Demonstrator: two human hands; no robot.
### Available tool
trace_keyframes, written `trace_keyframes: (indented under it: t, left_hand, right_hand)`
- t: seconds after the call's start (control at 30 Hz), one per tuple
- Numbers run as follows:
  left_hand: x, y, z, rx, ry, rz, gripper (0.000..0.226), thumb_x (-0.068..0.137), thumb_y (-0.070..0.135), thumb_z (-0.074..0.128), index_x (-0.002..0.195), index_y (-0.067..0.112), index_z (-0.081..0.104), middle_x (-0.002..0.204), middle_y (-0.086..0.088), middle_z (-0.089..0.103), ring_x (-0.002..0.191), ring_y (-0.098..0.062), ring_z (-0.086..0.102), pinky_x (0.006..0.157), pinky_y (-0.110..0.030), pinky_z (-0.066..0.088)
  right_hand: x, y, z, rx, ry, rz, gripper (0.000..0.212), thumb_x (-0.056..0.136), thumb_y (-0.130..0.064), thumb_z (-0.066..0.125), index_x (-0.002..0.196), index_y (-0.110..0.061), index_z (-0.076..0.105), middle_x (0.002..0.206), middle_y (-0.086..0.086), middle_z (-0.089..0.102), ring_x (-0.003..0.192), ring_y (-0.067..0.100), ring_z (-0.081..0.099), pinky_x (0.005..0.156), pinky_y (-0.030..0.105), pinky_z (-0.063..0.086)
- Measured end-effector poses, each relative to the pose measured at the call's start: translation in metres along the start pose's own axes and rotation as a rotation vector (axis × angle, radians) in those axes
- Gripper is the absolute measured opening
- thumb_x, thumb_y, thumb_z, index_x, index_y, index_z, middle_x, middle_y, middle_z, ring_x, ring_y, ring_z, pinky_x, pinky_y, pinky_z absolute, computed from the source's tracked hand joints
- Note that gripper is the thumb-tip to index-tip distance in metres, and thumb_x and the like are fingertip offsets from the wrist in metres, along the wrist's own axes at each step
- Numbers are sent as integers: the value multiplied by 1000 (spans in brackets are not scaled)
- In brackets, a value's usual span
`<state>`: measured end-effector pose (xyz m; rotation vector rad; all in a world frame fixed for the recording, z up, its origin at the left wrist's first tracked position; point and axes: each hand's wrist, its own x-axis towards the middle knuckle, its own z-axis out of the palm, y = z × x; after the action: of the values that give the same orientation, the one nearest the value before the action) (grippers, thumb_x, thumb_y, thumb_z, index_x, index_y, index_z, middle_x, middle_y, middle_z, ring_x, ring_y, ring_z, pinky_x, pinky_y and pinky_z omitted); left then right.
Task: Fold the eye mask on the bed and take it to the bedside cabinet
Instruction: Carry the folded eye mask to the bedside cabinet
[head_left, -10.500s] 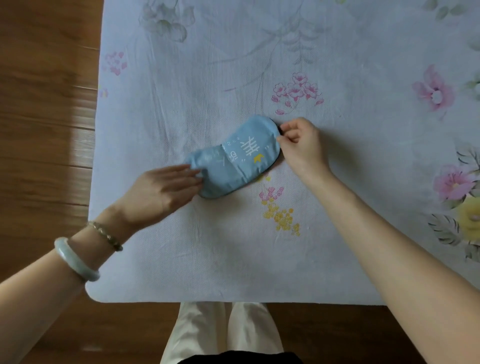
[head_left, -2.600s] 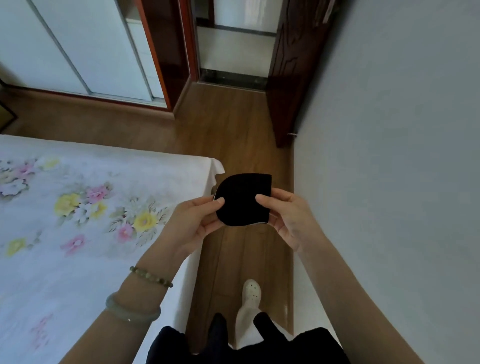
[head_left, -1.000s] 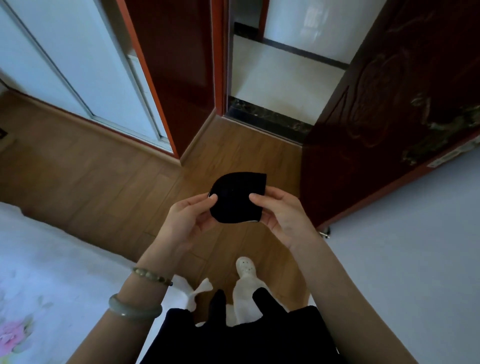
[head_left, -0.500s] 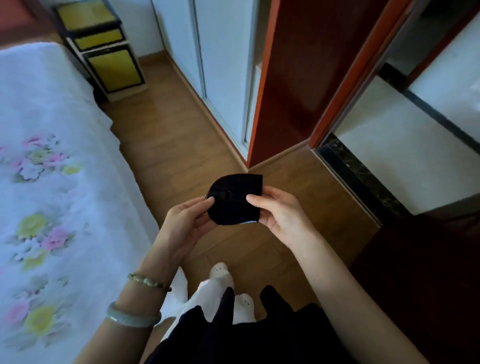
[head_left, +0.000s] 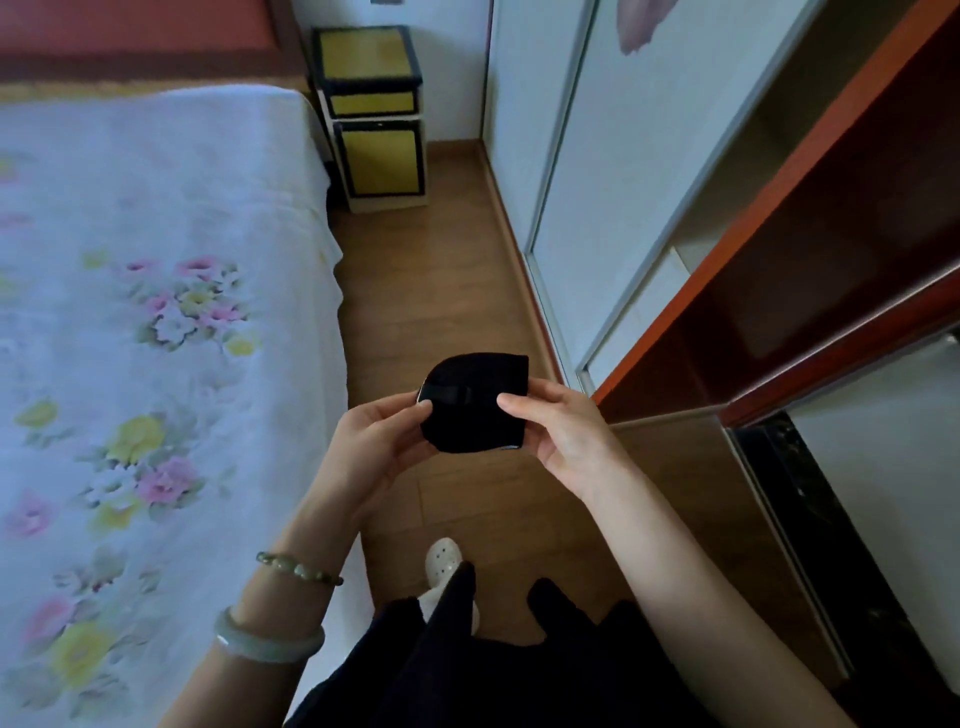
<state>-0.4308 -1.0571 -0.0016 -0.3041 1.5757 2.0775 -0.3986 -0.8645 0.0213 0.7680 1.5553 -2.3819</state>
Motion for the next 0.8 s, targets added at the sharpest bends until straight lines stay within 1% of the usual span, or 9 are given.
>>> trace_keyframes:
  t: [0.1, 0.2, 0.33, 0.4, 0.5, 0.63, 0.8]
  left_hand:
    - [36, 33, -4, 18, -3, 43, 18, 92, 8, 57, 104, 6, 71, 100, -13, 75, 93, -24, 72, 68, -25, 58]
    - [68, 59, -8, -33, 6, 28, 20, 92, 6, 56, 107, 3, 69, 99, -13, 75, 93, -23, 72, 67, -25, 57]
    - [111, 86, -12, -74, 38, 15, 20, 92, 7, 57, 107, 4, 69, 97, -11, 76, 89, -20, 73, 64, -23, 57]
    - [133, 97, -15, -101, 55, 22, 18, 92, 8, 57, 104, 6, 71, 94, -9, 77, 85, -17, 74, 63, -23, 57]
    - [173, 117, -23, -129, 78, 16, 19, 92, 8, 57, 103, 7, 72, 95, -8, 77, 85, -17, 74, 64, -24, 57]
    - [238, 148, -32, -172, 104, 5, 18, 92, 7, 56, 100, 6, 72, 90, -7, 77, 80, -15, 74, 61, -23, 57]
    - [329, 202, -37, -198, 131, -27, 21, 92, 7, 55, 106, 2, 69, 97, -12, 76, 85, -20, 73, 65, -26, 58]
  right_hand:
    - [37, -28, 18, -8, -24, -19, 24, 78, 4, 66, 102, -4, 68, 102, 16, 72, 91, 27, 70, 70, 30, 59]
    - [70, -52, 34, -8, -54, -34, 23, 79, 3, 67, 100, -4, 68, 100, 15, 72, 88, 25, 71, 67, 30, 59]
    - [118, -76, 48, 12, -97, -4, 24, 80, 0, 66, 103, -3, 68, 101, 15, 73, 90, 26, 71, 65, 29, 58]
    - [146, -86, 54, 30, -128, 11, 19, 81, -1, 65, 98, -6, 71, 98, 13, 74, 91, 25, 71, 65, 29, 57]
    - [194, -102, 66, 46, -165, 36, 17, 81, -2, 65, 90, -12, 76, 97, 11, 75, 91, 24, 71, 65, 27, 57]
    - [267, -130, 86, -7, -195, 52, 18, 81, -4, 66, 94, -11, 75, 100, 12, 74, 95, 25, 70, 69, 28, 57]
    - [361, -184, 116, -48, -212, 67, 22, 81, -3, 66, 102, -7, 70, 100, 11, 74, 94, 25, 70, 69, 29, 57]
